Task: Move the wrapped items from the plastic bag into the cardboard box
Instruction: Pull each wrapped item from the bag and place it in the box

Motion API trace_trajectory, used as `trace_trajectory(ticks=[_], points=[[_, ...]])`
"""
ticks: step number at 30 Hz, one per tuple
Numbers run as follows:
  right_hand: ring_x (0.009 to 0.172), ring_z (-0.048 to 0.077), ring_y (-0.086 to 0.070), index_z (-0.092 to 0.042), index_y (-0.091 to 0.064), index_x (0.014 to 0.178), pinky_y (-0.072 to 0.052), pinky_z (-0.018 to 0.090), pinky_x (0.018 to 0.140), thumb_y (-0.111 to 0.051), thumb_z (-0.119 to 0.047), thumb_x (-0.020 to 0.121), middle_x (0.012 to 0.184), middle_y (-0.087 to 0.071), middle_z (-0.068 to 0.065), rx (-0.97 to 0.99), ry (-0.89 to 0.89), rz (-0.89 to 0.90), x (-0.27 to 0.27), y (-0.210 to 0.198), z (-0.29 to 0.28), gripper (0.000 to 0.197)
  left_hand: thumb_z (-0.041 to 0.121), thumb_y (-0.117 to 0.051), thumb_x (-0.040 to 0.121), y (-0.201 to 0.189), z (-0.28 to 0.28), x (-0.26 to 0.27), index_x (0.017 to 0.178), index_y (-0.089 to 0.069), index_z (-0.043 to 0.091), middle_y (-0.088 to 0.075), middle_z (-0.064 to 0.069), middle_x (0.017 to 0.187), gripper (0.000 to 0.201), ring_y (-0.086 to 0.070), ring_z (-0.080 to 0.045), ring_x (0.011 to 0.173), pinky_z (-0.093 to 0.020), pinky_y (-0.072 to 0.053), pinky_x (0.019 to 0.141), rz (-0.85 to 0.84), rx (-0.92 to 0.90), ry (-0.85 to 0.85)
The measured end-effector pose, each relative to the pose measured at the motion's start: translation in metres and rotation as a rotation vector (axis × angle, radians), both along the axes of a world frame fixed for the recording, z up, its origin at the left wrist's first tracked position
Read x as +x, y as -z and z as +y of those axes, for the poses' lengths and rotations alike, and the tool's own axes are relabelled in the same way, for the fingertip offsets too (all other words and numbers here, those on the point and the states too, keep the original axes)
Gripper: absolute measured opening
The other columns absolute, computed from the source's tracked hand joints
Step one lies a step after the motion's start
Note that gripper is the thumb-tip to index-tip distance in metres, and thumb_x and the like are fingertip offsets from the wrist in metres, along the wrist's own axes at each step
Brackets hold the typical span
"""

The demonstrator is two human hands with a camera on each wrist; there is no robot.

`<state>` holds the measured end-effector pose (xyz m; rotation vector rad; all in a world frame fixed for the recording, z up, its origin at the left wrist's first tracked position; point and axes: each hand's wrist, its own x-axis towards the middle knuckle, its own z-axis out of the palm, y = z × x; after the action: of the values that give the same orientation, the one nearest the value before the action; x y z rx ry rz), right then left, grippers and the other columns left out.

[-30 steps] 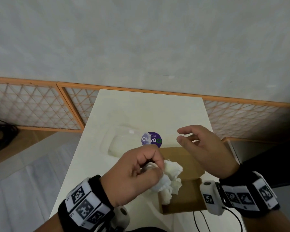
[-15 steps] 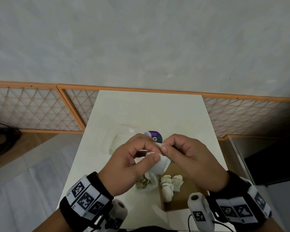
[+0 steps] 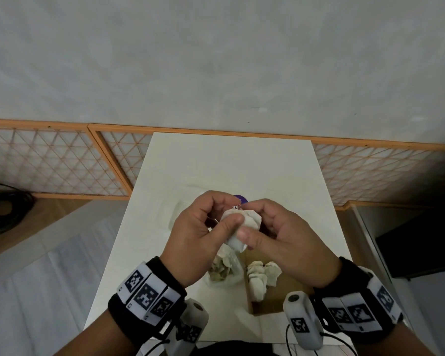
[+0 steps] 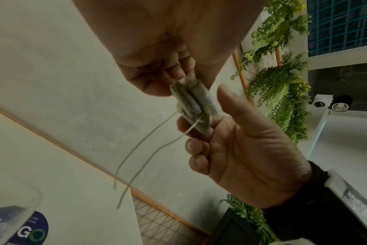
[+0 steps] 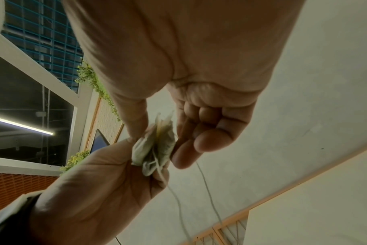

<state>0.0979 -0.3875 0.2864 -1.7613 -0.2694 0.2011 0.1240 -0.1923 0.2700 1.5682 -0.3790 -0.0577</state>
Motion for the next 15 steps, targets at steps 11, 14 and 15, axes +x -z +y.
trace_trajectory(ticks=[11,14,15], points=[[0.093,0.013,-0.065,-0.037,-0.076,0.097,-0.047,0.016,0.079,-0.074,-0.024,0.094,0.098,-0.066,-0.008,-0.295,0.062,-0.081,-0.009,0.019,-0.048,0.014,0.015,-0.081,0.087,0.027,-0.01,-0.002,0.098,-0.073,0.019,-0.072,0.0,0.084,0.014,-0.063,-0.02,0.072,-0.026,-0.054,0.067,0.02,0.081,0.047],[0.08,0.012,-0.056,-0.032,-0.075,0.087,-0.039,0.017,0.068,-0.07,-0.038,0.094,0.089,-0.057,-0.002,-0.442,0.068,0.024,-0.025,0.032,-0.078,0.01,0.015,-0.079,0.088,0.056,-0.001,0.001,0.093,-0.072,0.023,-0.072,0.005,0.082,0.012,-0.064,-0.012,0.067,-0.017,-0.052,0.065,0.095,0.263,0.03],[0.078,0.012,-0.054,-0.028,-0.075,0.087,-0.038,0.017,0.067,-0.07,-0.038,0.094,0.086,-0.056,0.001,-0.46,0.07,0.067,-0.031,0.04,-0.087,0.014,0.017,-0.079,0.089,0.069,0.005,0.002,0.092,-0.072,0.026,-0.071,0.008,0.082,0.012,-0.064,-0.008,0.067,-0.015,-0.051,0.065,0.104,0.369,0.033]])
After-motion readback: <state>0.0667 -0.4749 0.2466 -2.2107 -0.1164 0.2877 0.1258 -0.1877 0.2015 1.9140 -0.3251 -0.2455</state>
